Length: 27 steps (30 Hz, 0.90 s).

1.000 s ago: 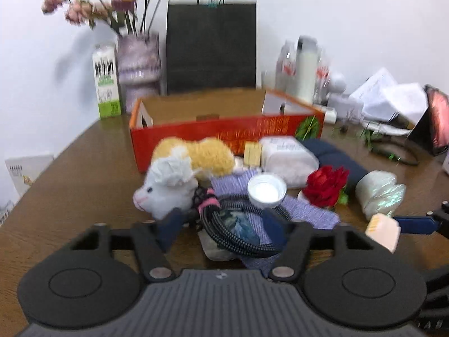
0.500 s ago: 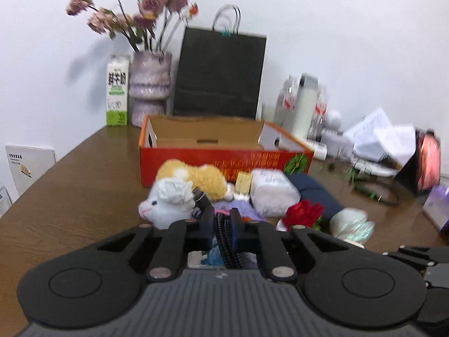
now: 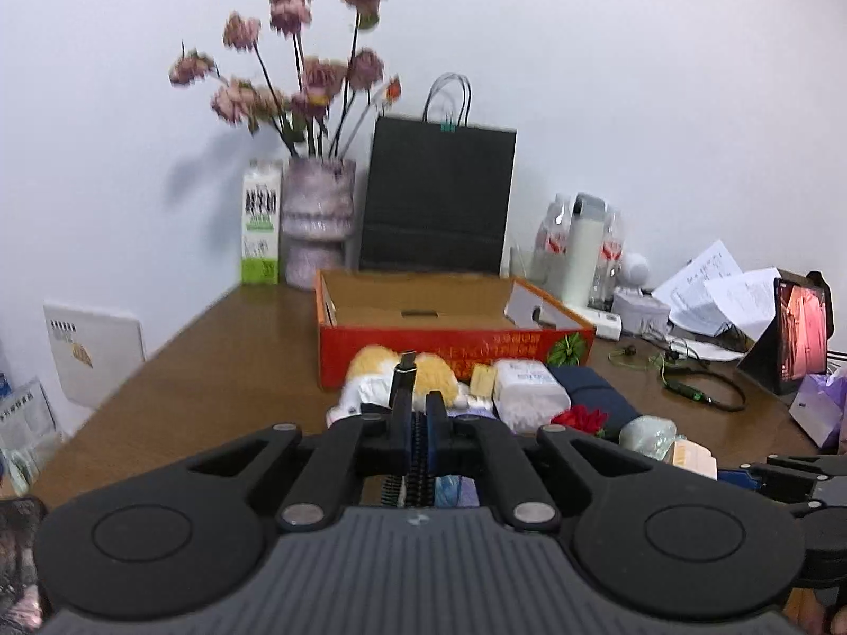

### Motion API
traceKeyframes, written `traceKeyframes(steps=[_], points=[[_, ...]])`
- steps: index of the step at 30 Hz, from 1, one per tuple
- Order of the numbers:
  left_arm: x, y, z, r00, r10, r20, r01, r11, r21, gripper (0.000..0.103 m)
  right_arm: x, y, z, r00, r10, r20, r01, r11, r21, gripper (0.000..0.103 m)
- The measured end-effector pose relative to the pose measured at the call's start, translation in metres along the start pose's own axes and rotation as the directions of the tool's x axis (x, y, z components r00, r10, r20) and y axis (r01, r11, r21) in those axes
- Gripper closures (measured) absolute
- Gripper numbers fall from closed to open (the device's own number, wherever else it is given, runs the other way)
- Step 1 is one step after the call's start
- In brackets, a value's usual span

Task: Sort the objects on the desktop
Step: 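Carry both items into the cardboard box and open both tools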

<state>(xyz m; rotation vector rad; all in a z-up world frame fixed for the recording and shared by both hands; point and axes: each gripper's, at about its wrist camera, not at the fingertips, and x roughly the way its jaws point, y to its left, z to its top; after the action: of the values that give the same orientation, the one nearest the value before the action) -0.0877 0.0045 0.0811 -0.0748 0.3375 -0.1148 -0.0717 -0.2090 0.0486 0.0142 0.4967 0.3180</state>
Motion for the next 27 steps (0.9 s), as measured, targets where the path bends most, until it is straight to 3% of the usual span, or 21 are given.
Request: traceKeyframes(steps=[2, 5, 9, 12, 15, 18, 20, 23, 27], points=[[-0.001, 0.003, 0.007, 1.0, -0.007, 0.013, 0.008, 1.0, -0.024, 0.098, 0.002, -0.002, 0.006, 1.0, 0.021, -0.003, -0.021, 1.0, 0.016, 0.054], [0.013, 0.006, 0.025, 0.999, -0.033, 0.012, 0.034, 0.998, -0.045, 0.098, 0.008, -0.017, 0.031, 0.993, 0.117, 0.018, -0.118, 0.989, 0.084, 0.054], [0.049, 0.005, 0.073, 0.996, -0.069, 0.053, 0.07, 0.997, -0.023, 0.098, 0.034, -0.027, 0.085, 0.995, 0.081, 0.065, -0.081, 0.997, -0.002, 0.054], [0.091, 0.007, 0.107, 0.996, -0.063, 0.063, 0.065, 0.997, -0.036, 0.098, 0.081, -0.042, 0.134, 0.998, 0.034, 0.054, -0.031, 0.998, -0.056, 0.054], [0.148, 0.012, 0.133, 0.999, -0.037, 0.031, 0.039, 0.998, -0.055, 0.098, 0.142, -0.057, 0.179, 1.0, -0.014, -0.01, 0.013, 0.997, -0.081, 0.054], [0.214, 0.019, 0.147, 0.999, 0.006, -0.045, -0.009, 0.997, -0.075, 0.098, 0.215, -0.073, 0.216, 0.989, -0.049, -0.137, 0.036, 0.995, -0.094, 0.054], [0.259, 0.025, 0.15, 0.994, 0.017, -0.112, -0.027, 0.996, -0.09, 0.098, 0.272, -0.082, 0.232, 0.965, -0.075, -0.252, 0.048, 0.993, -0.111, 0.054], [0.32, 0.037, 0.149, 0.978, 0.019, -0.209, -0.047, 0.99, -0.132, 0.098, 0.346, -0.094, 0.238, 0.905, -0.161, -0.393, 0.119, 0.984, -0.129, 0.054], [0.378, 0.056, 0.133, 0.935, 0.045, -0.352, -0.098, 0.986, -0.133, 0.098, 0.414, -0.102, 0.232, 0.821, -0.257, -0.51, 0.186, 0.965, -0.187, 0.054]])
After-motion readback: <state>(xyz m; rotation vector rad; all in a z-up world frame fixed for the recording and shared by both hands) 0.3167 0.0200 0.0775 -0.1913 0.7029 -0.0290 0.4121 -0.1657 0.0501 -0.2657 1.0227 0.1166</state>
